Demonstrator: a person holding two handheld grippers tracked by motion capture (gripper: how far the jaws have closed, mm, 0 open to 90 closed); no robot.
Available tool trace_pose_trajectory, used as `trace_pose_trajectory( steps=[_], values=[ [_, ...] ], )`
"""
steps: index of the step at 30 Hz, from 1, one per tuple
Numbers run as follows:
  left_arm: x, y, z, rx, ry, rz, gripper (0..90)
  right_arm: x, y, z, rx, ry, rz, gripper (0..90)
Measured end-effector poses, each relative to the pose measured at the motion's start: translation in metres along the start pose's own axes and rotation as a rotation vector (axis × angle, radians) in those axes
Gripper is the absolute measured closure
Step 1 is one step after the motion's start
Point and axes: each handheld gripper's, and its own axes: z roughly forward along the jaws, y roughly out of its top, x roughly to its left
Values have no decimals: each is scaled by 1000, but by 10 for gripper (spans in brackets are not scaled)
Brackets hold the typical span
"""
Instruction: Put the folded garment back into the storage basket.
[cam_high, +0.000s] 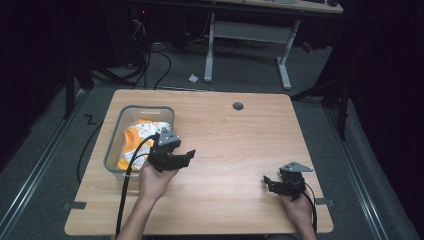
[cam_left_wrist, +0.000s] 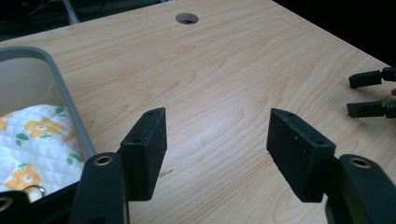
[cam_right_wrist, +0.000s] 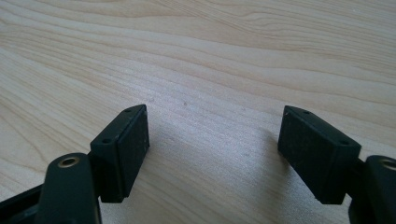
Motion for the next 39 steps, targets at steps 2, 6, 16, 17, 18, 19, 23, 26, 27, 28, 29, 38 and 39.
trace_pose_trajectory(
  steps=[2,6,16,17,18,19,23,26,27,28,29,38,39],
  values=[
    [-1,-2,2,3,-7,-3,388,0,0,0,0,0,0,251],
    [-6,-4,9,20,-13,11,387,0,0,0,0,0,0,252],
    [-13,-12,20,24,-40,10,387,0,0,0,0,0,2,252],
    [-14,-13,22,29,-47,7,386,0,0,0,0,0,2,252],
    [-15,-14,23,30,-49,10,387,0,0,0,1,0,2,252],
    [-16,-15,24,35,-48,14,387,0,0,0,0,0,2,252],
    [-19,-18,27,37,-55,13,386,0,0,0,0,0,2,252],
    [-21,-21,30,38,-58,8,386,0,0,0,0,0,3,251],
    [-21,-22,32,39,-60,6,386,0,0,0,0,0,3,252],
    [-21,-22,32,39,-60,6,386,0,0,0,0,0,2,252],
    [-22,-25,34,42,-66,-1,386,0,0,0,0,0,2,252],
    [-28,-33,46,57,-68,-6,386,0,0,0,0,0,2,252],
    [-29,-34,47,57,-67,-7,386,0,0,0,0,0,2,252]
  ],
)
